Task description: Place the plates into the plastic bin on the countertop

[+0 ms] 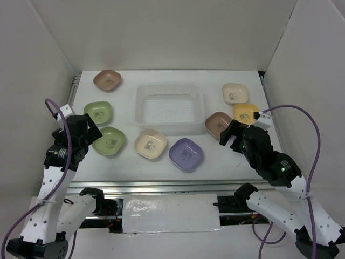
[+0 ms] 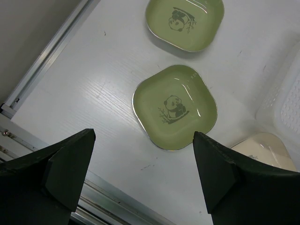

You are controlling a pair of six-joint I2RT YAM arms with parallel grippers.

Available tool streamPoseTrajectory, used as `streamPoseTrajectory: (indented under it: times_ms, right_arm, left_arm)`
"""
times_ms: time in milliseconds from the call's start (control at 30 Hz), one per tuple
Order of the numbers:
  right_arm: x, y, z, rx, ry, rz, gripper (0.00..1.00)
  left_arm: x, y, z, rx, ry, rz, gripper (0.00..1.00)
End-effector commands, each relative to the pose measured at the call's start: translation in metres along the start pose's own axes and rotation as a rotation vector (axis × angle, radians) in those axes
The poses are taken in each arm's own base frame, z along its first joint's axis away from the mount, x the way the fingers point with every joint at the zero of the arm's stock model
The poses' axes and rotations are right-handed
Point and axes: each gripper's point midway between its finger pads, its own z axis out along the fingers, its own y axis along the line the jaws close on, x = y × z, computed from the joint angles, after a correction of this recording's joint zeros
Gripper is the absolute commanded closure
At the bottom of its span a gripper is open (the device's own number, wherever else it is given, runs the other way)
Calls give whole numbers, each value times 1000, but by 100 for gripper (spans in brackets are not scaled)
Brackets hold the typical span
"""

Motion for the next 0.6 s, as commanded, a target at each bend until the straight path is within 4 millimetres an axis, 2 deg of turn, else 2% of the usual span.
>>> streamPoseTrajectory:
  times_ms: [0,133,233,333,433,467,533,567]
  right_arm:
    - [-4,-10,-3,52,-22,30,0]
    - [-6,-12,-2,65,-47,107,0]
    - [-2,2,1,-28,-55,136,0]
    - [24,19,11,-119,22,157,0]
    - [58,20,33,-35,118,281,0]
    - [77,15,45,21,156,283,0]
    - [91,27,53,9,170,342,0]
    - [111,23,61,41,199,336,0]
  left_arm:
    - [-9,-5,-2,22,-35,-11,1]
    - [-8,-9,0,39,-25,0,1]
    - [-7,-10,0,48,-23,5,1]
    - [-7,-14,-1,73,-23,5,1]
    - [-6,-16,-1,88,-18,14,1]
    - [-5,-17,0,87,-14,18,1]
    - [-4,-18,0,92,-9,22,1]
    - [-3,-19,0,95,-8,23,1]
